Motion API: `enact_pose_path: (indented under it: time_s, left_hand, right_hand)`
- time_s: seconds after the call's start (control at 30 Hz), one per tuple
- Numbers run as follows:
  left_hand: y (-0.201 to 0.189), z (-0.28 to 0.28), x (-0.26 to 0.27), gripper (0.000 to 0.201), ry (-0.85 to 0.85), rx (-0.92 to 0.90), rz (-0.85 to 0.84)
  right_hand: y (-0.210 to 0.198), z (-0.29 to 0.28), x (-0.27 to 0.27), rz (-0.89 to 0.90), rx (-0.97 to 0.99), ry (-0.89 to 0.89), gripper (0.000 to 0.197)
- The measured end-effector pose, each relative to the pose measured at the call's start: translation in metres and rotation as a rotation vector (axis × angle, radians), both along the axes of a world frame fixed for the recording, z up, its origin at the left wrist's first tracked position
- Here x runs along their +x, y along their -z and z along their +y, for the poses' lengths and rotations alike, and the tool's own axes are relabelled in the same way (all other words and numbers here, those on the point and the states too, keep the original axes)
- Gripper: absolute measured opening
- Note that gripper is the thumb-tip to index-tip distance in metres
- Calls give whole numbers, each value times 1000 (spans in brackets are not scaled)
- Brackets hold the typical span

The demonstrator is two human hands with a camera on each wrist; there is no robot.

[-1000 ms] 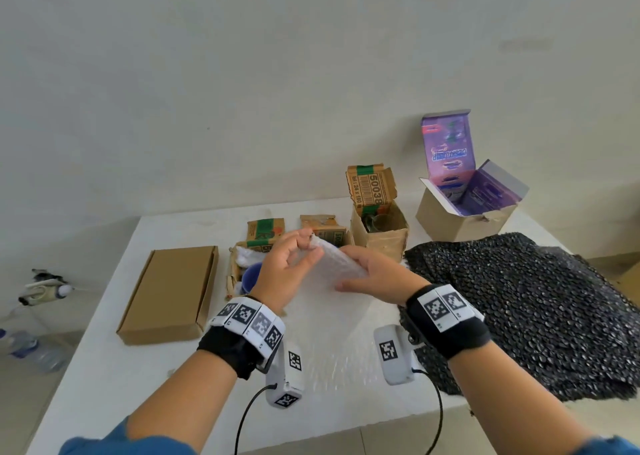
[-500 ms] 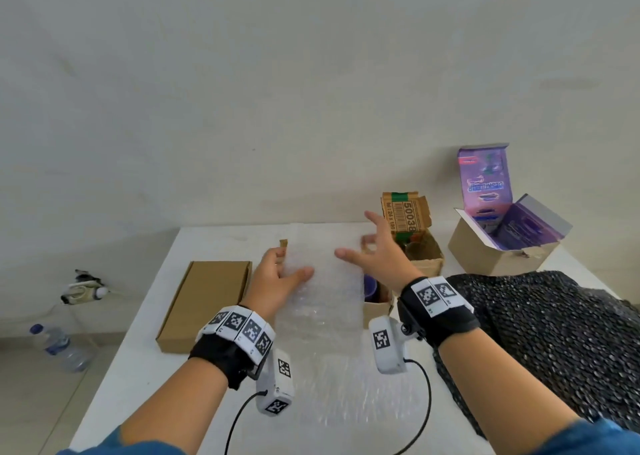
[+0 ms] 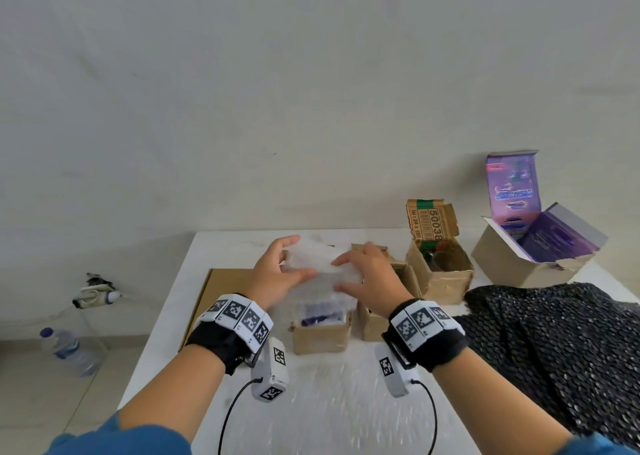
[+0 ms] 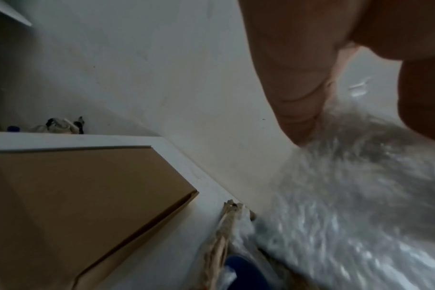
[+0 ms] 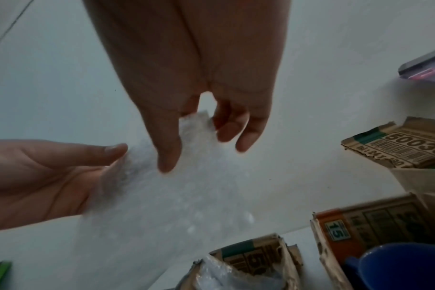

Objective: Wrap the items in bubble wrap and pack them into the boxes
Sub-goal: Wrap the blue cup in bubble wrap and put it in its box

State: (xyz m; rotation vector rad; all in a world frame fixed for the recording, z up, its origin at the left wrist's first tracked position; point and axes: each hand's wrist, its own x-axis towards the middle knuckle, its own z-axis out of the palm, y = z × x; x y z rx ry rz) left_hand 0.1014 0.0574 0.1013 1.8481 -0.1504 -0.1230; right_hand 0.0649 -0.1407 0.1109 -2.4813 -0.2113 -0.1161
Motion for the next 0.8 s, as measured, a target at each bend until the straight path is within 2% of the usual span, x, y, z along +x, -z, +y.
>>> enact_pose_path:
  time_s: [0.07, 0.13, 0.2, 0.27, 0.33, 0.37, 0.4, 0.47, 0.57, 0.7, 0.8]
  left_hand:
    - [2, 3, 3, 64, -4, 5, -30]
    - [7, 7, 8, 58, -89, 107, -125]
    - [8, 9, 13, 52, -168, 190, -109]
    - [5, 6, 16, 52, -125, 116, 95]
    - [4, 0, 21, 52, -53, -111, 339]
    - [5, -2, 24, 49, -42, -204, 391]
    - [6, -3, 28, 44, -50, -257, 396]
    - [12, -3, 36, 34, -91, -225, 342]
    - [25, -1, 45, 28, -38, -147, 293]
    - [49, -5, 50, 38, -17, -123, 288]
    - [72, -9, 53, 46, -26, 40, 189]
  right_hand:
    - [4, 4, 7, -135, -42, 90, 29]
    - [6, 8, 13, -242, -94, 128, 24]
    - [7, 15, 17, -322, -112, 128, 21]
    - [9, 25, 20, -378, -119, 90, 19]
    - [14, 36, 19, -398, -111, 26, 21]
    - [18, 40, 19, -396, -110, -15, 22]
    - [23, 42, 18, -370, -111, -52, 23]
    - [29, 42, 14, -224, -56, -68, 36]
    - [34, 33, 17, 7, 160, 51, 36]
    - [45, 21, 32, 143, 145, 173, 51]
    - [63, 22, 43, 243, 86, 206, 56]
